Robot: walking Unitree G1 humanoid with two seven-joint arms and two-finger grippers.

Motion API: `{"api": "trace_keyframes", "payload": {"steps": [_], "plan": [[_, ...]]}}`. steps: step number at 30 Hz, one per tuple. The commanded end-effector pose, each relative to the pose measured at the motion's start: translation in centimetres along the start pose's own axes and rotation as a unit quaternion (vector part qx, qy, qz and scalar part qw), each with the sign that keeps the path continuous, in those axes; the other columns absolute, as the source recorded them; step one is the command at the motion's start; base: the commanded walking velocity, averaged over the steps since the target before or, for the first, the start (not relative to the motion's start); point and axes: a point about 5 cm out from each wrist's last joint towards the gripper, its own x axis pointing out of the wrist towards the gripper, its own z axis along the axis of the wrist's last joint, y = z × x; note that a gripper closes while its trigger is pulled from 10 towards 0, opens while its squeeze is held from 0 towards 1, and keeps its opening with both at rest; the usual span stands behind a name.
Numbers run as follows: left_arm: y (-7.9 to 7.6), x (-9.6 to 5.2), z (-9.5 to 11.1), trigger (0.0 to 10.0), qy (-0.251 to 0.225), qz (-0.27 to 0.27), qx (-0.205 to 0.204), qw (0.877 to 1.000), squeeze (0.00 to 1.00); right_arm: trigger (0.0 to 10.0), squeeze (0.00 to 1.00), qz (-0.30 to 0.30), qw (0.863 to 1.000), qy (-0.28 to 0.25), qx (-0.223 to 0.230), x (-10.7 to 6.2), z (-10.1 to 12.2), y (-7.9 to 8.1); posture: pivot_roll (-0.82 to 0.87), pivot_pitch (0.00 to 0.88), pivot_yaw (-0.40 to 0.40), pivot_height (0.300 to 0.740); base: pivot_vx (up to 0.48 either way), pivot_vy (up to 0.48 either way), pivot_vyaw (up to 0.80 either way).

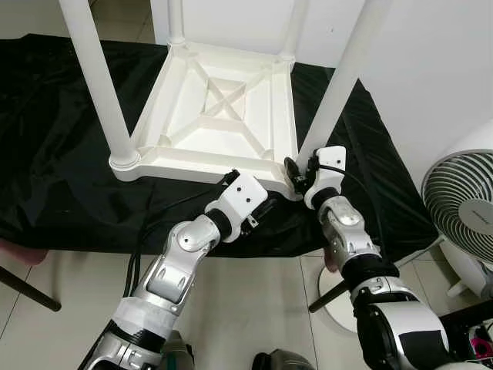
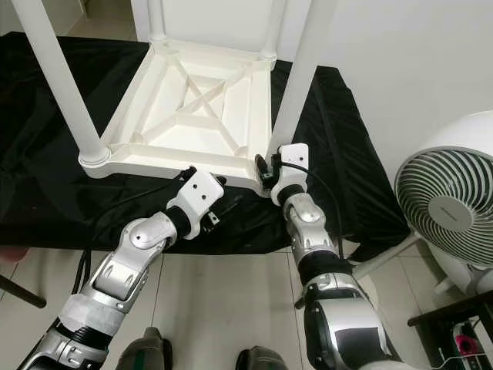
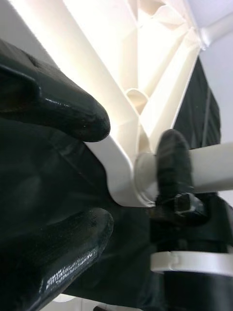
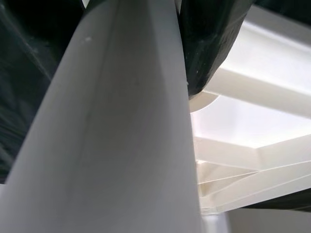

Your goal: Building children table

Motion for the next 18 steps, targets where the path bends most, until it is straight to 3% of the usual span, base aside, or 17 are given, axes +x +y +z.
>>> {"api": "trace_keyframes", "payload": {"steps": [1,4,12,13,14,15,18], "plan": [[0.8,0.1,-0.3,10.0,0.004,0.066,0.000,0.998,0.00,0.0,0.00,-0.081,0.996,0.036,0.011,-1.3,-2.0,-1.5,0.03,0.016,-0.064,0.740,0.000,0.000,0.00],[1.1,0.5,-0.4,10.0,0.001,0.084,-0.017,0.996,0.00,0.0,0.00,-0.139,0.990,0.024,0.023,-1.5,-1.8,-1.3,0.02,0.015,-0.056,0.740,0.000,0.000,0.00],[1.4,0.5,-0.4,10.0,-0.003,0.102,-0.023,0.994,0.00,0.0,0.00,-0.141,0.989,-0.011,0.028,-2.0,-0.9,-0.6,0.03,0.012,-0.052,0.740,0.000,0.000,0.00],[1.7,0.2,-0.7,10.0,0.002,0.114,-0.029,0.993,0.00,8.1,0.00,-0.136,0.990,-0.012,0.032,-2.2,-1.0,-0.6,0.03,0.013,-0.054,0.740,0.000,0.000,0.00],[1.7,0.2,-0.7,10.0,0.002,0.114,-0.029,0.993,0.00,8.1,0.00,-0.136,0.990,-0.012,0.032,-2.2,-1.0,-0.6,0.03,0.013,-0.054,0.740,0.000,0.000,0.00],[1.9,0.0,-0.9,10.0,0.005,0.124,-0.032,0.992,0.00,10.0,1.00,-0.135,0.990,-0.012,0.031,-2.3,-1.0,-0.8,0.03,0.013,-0.055,0.740,0.000,0.000,0.00],[2.1,-0.2,-1.0,10.0,0.007,0.134,-0.037,0.990,0.00,10.0,1.00,-0.131,0.991,-0.015,0.034,-2.5,-1.1,-0.9,0.04,0.014,-0.061,0.740,0.000,0.000,0.00]]}}
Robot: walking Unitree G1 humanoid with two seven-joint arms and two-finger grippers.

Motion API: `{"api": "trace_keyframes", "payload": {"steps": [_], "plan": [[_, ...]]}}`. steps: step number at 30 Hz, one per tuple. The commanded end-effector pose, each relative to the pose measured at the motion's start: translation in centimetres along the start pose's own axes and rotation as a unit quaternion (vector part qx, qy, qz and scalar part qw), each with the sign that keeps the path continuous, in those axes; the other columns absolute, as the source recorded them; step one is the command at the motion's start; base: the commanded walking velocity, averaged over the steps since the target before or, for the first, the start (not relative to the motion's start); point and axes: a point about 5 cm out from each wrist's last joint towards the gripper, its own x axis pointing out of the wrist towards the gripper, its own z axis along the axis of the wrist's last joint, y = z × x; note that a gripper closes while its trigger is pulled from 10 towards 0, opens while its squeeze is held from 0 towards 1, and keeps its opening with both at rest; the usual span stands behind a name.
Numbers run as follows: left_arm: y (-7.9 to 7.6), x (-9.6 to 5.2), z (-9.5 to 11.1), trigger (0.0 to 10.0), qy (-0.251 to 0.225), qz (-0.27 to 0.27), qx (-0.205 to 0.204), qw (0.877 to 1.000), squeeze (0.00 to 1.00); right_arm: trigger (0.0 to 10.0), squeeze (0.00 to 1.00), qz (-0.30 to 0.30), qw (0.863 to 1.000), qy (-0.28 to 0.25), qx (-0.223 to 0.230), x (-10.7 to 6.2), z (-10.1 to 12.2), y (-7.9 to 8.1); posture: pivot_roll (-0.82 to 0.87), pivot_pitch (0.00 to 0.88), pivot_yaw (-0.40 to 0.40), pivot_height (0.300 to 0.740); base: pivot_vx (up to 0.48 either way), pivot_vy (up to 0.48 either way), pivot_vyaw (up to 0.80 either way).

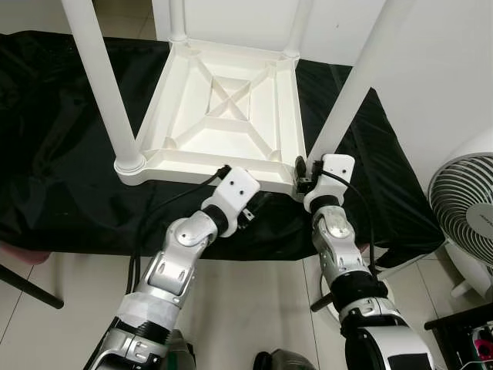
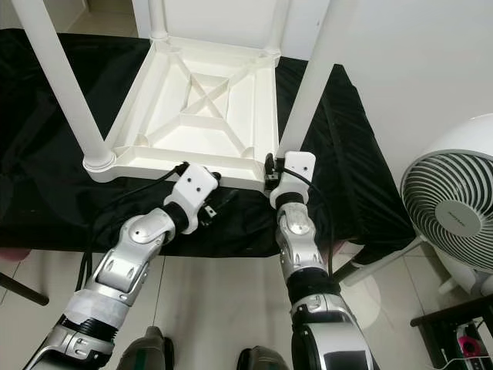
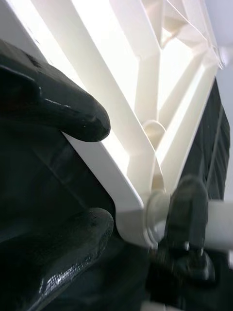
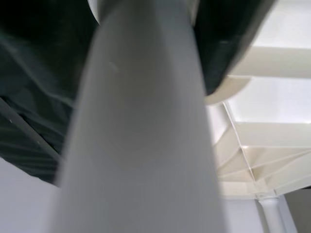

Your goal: Building children table

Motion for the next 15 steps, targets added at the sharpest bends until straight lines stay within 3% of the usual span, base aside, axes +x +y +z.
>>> {"api": "trace_keyframes", "payload": {"steps": [1,14,15], "plan": [[1.0,-0.2,-0.3,10.0,0.007,0.107,-0.006,0.994,0.00,10.0,1.00,-0.016,1.000,0.009,0.001,-0.7,-0.6,-1.3,0.04,0.017,-0.066,0.740,0.000,0.000,0.00],[1.2,-0.2,0.0,10.0,-0.005,0.118,-0.018,0.993,0.00,10.0,1.00,-0.001,0.999,-0.043,-0.011,-1.4,0.9,-1.3,0.04,0.026,-0.065,0.740,0.000,0.000,0.00],[1.1,-0.3,0.0,10.0,-0.008,0.119,-0.020,0.993,0.00,10.0,0.72,0.000,0.999,-0.049,-0.015,-1.8,0.9,-1.4,0.04,0.028,-0.064,0.740,0.000,0.000,0.00]]}}
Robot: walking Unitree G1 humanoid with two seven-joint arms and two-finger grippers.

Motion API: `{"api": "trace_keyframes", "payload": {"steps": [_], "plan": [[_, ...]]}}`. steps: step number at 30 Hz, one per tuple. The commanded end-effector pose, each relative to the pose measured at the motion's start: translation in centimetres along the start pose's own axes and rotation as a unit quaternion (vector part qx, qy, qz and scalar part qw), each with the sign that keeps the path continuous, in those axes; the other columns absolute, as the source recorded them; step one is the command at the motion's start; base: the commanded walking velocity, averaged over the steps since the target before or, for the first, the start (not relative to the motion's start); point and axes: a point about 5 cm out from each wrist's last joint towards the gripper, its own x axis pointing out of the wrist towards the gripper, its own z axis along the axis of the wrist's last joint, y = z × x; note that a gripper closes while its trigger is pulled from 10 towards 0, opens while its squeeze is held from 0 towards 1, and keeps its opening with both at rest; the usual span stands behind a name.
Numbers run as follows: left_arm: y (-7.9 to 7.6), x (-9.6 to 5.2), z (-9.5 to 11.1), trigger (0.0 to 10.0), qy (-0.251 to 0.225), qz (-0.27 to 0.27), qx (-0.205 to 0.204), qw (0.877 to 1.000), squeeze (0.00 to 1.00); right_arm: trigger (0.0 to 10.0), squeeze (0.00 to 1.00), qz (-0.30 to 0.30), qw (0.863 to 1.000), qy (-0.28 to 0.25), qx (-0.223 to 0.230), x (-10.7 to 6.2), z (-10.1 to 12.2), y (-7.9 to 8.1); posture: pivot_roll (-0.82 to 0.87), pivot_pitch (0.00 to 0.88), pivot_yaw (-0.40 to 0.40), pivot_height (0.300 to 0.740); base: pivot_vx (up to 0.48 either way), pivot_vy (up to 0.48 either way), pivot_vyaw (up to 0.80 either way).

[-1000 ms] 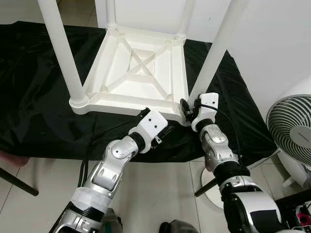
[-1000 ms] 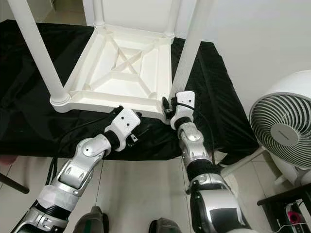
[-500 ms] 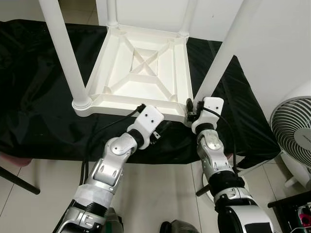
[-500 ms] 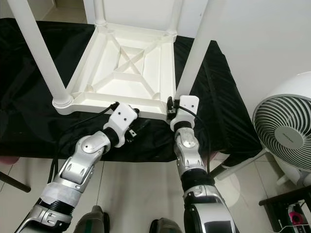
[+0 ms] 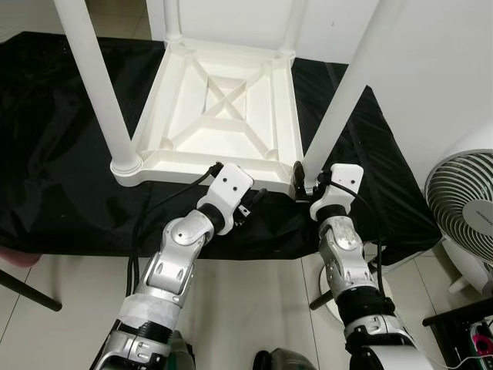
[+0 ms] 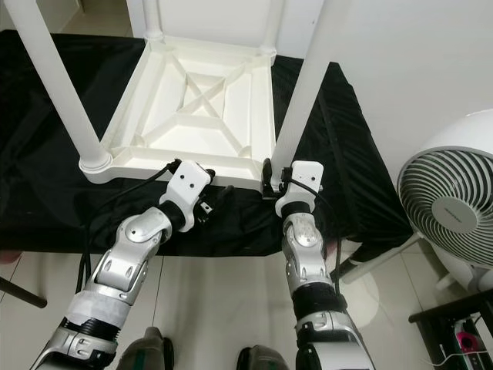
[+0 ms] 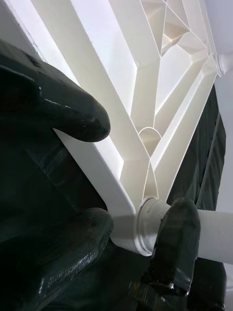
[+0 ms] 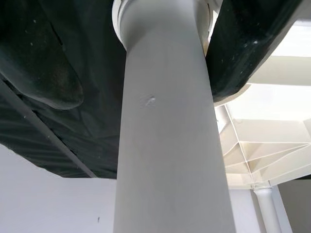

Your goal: Building children table

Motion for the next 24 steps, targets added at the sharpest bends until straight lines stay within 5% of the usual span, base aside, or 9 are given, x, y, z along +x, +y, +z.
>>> {"api": "trace_keyframes", "payload": {"steps": [1,2,11,16,24], "plan": [[0.9,-0.3,-0.2,10.0,-0.001,0.101,-0.003,0.995,0.00,10.0,0.72,-0.012,1.000,-0.016,-0.010,-0.3,0.4,-0.8,0.04,0.028,-0.064,0.740,0.000,0.000,0.00],[0.9,-0.5,-0.1,10.0,-0.008,0.103,-0.007,0.995,0.00,10.0,0.00,-0.008,1.000,-0.017,-0.020,-1.0,0.3,-0.9,0.04,0.030,-0.063,0.740,0.000,0.000,0.00],[2.2,-1.5,0.6,10.0,-0.047,0.115,-0.032,0.992,0.00,10.0,0.00,0.009,0.999,-0.008,-0.040,-4.2,-0.3,-1.6,0.03,0.050,-0.068,0.740,0.000,0.000,0.00],[3.8,-1.8,0.8,10.0,-0.049,0.153,-0.035,0.986,0.00,10.0,0.00,0.075,0.996,-0.011,-0.037,-5.4,-0.1,-0.2,0.03,0.063,-0.054,0.740,0.000,0.000,0.00],[4.9,-2.6,1.1,10.0,-0.052,0.204,-0.057,0.976,0.00,10.0,0.00,0.082,0.995,-0.031,-0.045,-5.2,0.9,0.5,0.04,0.069,-0.031,0.740,0.000,0.000,0.00]]}}
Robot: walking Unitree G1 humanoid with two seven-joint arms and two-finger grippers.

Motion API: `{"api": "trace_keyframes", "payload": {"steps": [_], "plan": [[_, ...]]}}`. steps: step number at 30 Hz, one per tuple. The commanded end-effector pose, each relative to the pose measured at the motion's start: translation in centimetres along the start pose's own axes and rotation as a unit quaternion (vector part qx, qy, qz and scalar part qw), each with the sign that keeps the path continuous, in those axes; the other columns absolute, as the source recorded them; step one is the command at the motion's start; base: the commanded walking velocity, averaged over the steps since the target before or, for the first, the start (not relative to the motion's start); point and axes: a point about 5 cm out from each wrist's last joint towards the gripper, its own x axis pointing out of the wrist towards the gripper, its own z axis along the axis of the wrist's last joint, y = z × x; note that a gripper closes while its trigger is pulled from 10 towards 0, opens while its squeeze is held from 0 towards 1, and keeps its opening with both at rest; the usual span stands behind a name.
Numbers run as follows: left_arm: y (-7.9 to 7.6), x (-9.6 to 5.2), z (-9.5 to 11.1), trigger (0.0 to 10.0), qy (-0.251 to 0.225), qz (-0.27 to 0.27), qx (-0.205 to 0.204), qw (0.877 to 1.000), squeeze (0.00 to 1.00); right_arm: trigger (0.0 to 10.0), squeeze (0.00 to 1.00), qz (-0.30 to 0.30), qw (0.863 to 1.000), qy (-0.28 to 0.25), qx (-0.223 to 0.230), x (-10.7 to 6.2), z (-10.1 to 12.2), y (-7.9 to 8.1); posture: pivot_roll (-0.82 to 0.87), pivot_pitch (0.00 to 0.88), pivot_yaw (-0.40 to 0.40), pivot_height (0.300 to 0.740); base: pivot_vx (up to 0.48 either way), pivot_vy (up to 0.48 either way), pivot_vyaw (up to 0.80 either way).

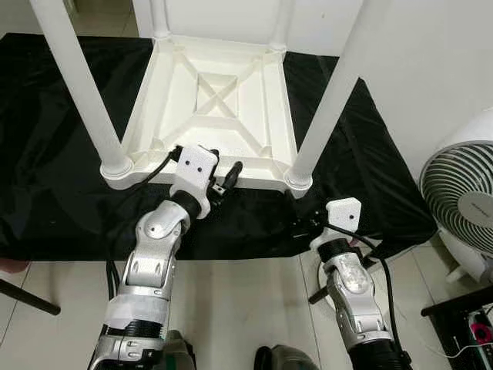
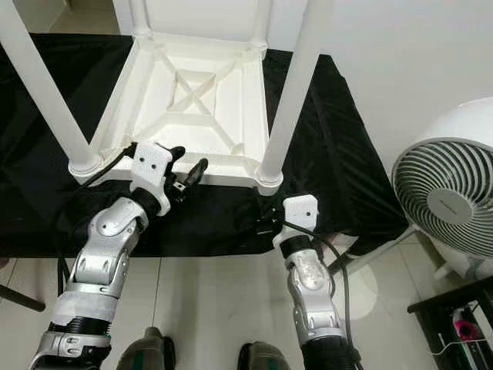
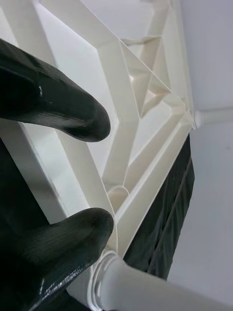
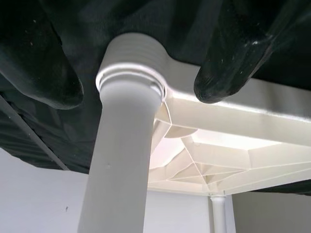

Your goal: Building children table

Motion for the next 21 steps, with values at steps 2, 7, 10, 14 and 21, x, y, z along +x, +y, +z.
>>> {"api": "trace_keyframes", "payload": {"steps": [2,7,10,14,21], "plan": [[1.3,-0.4,0.0,10.0,0.003,0.122,-0.009,0.993,0.00,10.0,0.00,-0.012,1.000,-0.007,-0.005,0.3,0.6,-0.5,0.04,0.068,-0.028,0.740,0.000,0.000,0.00],[2.5,-0.6,0.2,10.0,0.004,0.157,-0.018,0.987,0.00,10.0,0.00,0.001,1.000,-0.021,-0.008,0.9,1.4,-0.5,0.05,0.072,-0.018,0.740,0.000,0.000,0.00],[2.9,-0.6,0.4,10.0,0.006,0.168,-0.007,0.986,0.00,10.0,0.00,0.035,0.999,-0.024,-0.001,1.1,1.7,0.0,0.06,0.071,0.001,0.740,0.000,0.000,0.00],[3.1,-0.7,0.5,10.0,0.007,0.170,-0.002,0.985,0.00,10.0,0.00,0.052,0.998,-0.026,0.001,1.1,1.9,0.4,0.06,0.071,0.001,0.740,0.000,0.000,0.00],[4.8,-1.1,1.2,10.0,0.020,0.175,0.032,0.984,0.00,10.0,0.00,0.056,0.997,-0.051,-0.023,2.7,2.8,0.1,0.09,0.061,0.078,0.740,0.000,0.000,0.00]]}}
